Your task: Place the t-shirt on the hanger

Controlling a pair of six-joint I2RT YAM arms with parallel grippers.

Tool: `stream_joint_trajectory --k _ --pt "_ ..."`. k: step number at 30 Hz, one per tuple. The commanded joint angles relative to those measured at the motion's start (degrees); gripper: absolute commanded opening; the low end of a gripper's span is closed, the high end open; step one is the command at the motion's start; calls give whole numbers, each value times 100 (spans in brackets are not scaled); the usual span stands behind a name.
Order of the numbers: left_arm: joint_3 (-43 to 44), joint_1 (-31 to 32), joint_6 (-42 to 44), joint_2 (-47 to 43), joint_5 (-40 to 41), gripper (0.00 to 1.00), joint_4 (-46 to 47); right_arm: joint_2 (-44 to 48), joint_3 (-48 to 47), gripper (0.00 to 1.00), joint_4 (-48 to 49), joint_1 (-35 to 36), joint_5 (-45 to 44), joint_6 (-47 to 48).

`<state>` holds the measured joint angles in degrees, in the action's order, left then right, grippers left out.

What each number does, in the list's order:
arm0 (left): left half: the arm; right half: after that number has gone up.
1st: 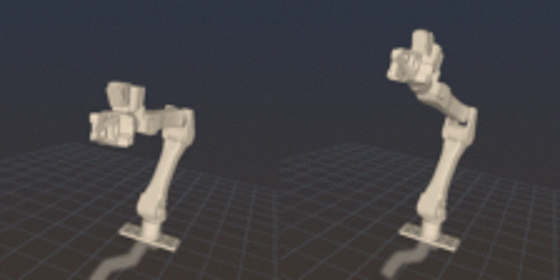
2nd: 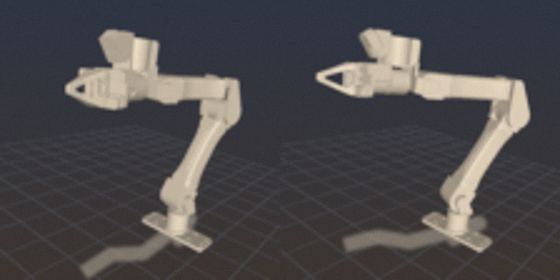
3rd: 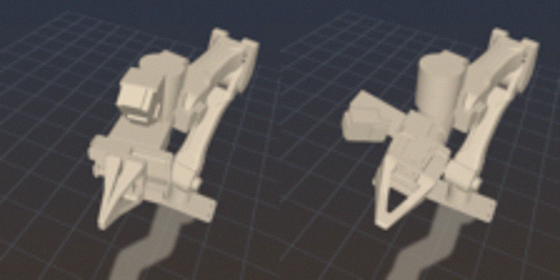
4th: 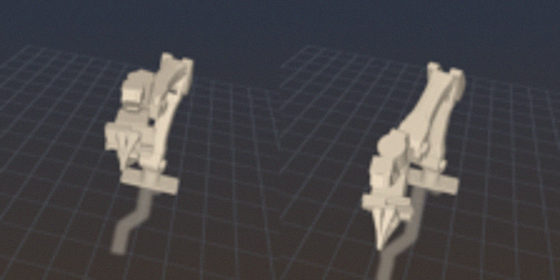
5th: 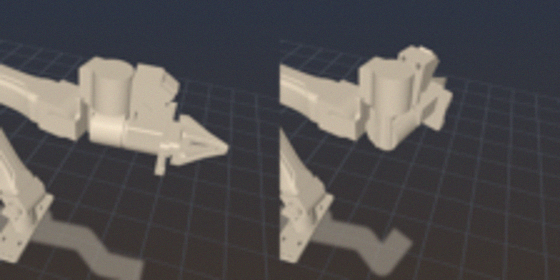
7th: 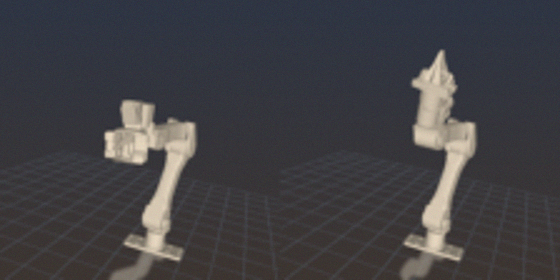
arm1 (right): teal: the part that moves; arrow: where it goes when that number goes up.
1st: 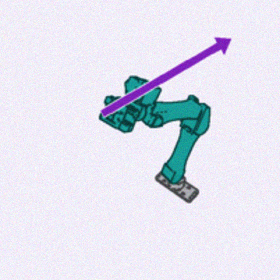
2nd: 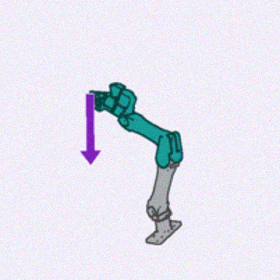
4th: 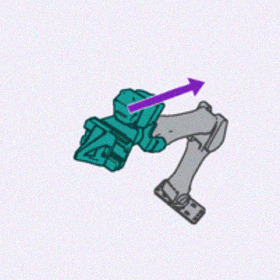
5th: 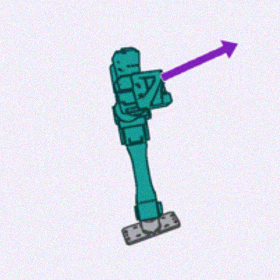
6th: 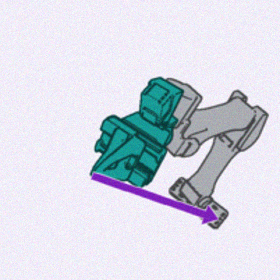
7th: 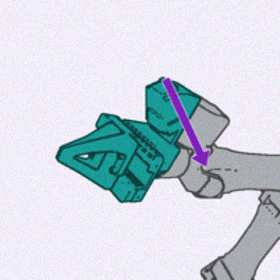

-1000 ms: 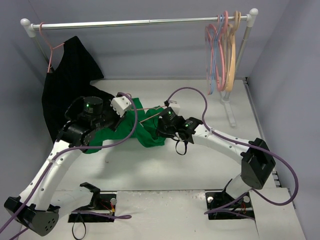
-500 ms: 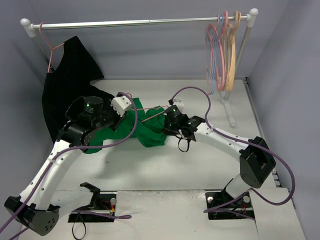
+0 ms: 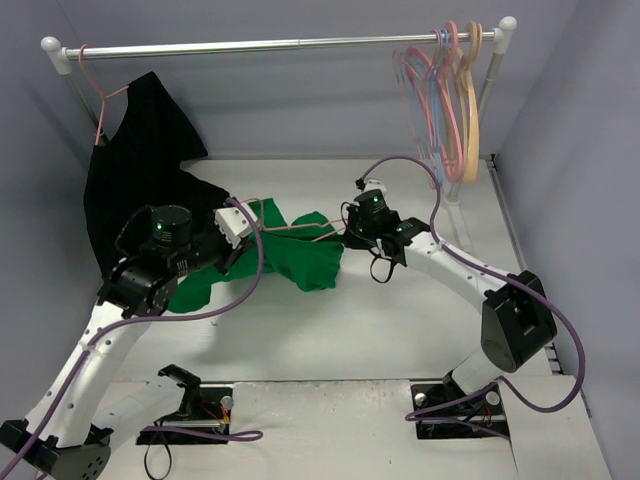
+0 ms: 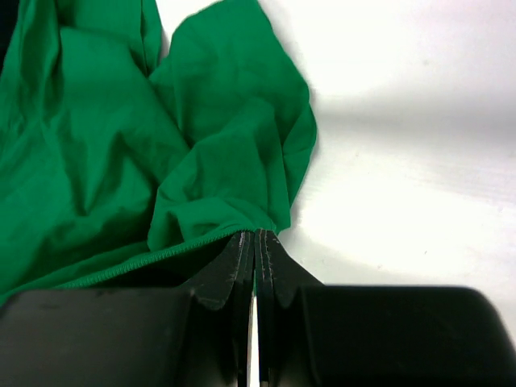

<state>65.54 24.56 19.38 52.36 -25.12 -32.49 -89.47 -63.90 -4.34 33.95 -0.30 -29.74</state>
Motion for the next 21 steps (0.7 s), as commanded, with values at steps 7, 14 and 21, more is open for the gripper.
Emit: stream_joint_trajectory --k 7,14,21 --pt "161 32 400 -41 -98 0 -310 369 -597 0 223 -117 -304 785" --pt "205 32 558 116 201 0 -530 466 -852 0 153 -117 -349 1154" --pt "495 32 567 468 491 0 -381 597 -1344 0 -48 -56 -24 1646"
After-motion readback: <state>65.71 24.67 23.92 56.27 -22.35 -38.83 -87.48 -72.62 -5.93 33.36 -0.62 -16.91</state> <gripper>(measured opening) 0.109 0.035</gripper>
